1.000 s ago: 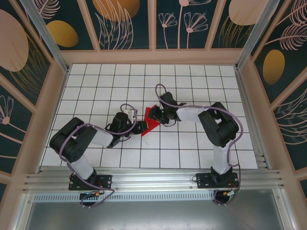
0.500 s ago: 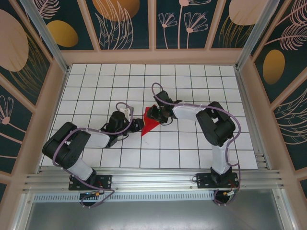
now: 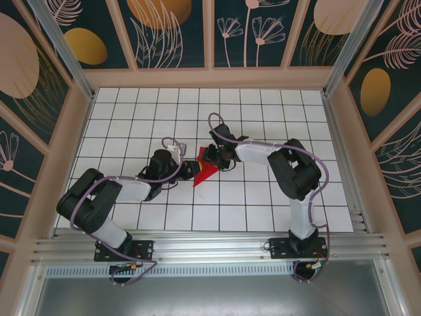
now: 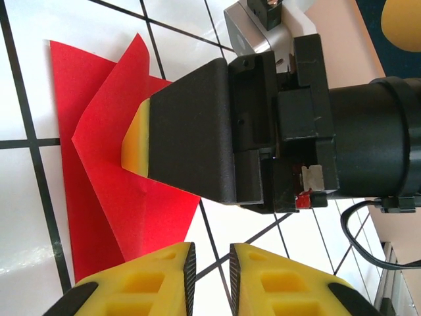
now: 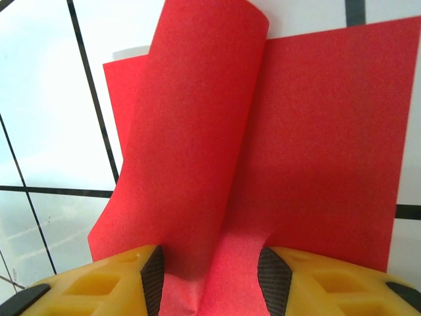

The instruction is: Fold a paper plane with a square sheet of paper (pick it up from the middle)

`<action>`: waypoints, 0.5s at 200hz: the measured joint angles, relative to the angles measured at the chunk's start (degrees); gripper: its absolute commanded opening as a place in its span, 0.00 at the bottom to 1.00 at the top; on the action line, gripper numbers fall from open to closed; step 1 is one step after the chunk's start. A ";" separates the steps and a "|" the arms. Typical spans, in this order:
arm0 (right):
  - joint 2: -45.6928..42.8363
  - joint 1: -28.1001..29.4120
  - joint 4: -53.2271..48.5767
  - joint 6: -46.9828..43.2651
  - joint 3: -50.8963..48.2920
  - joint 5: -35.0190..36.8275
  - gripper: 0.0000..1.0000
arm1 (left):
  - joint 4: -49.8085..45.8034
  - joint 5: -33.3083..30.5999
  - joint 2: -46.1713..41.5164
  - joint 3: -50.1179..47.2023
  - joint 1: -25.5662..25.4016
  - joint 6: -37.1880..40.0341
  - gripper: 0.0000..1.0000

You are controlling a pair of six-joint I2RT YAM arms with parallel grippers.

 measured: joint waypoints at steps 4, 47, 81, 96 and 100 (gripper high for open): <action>0.04 0.00 0.00 0.20 0.02 0.00 0.48 | -0.22 0.22 0.28 0.20 0.00 0.11 0.22; 0.11 -0.11 -0.04 1.51 0.11 0.00 0.48 | -1.90 1.16 3.43 1.09 0.00 0.33 0.18; 0.20 -0.22 -0.02 2.10 0.11 -0.09 0.47 | -2.80 1.44 4.57 1.75 0.00 0.33 0.18; 0.20 -0.22 -0.04 2.12 0.11 -0.09 0.48 | -3.52 0.83 4.70 2.08 0.00 0.35 0.18; 0.20 -0.22 -0.04 2.14 0.11 -0.09 0.47 | -3.80 0.72 4.72 2.16 0.00 0.37 0.18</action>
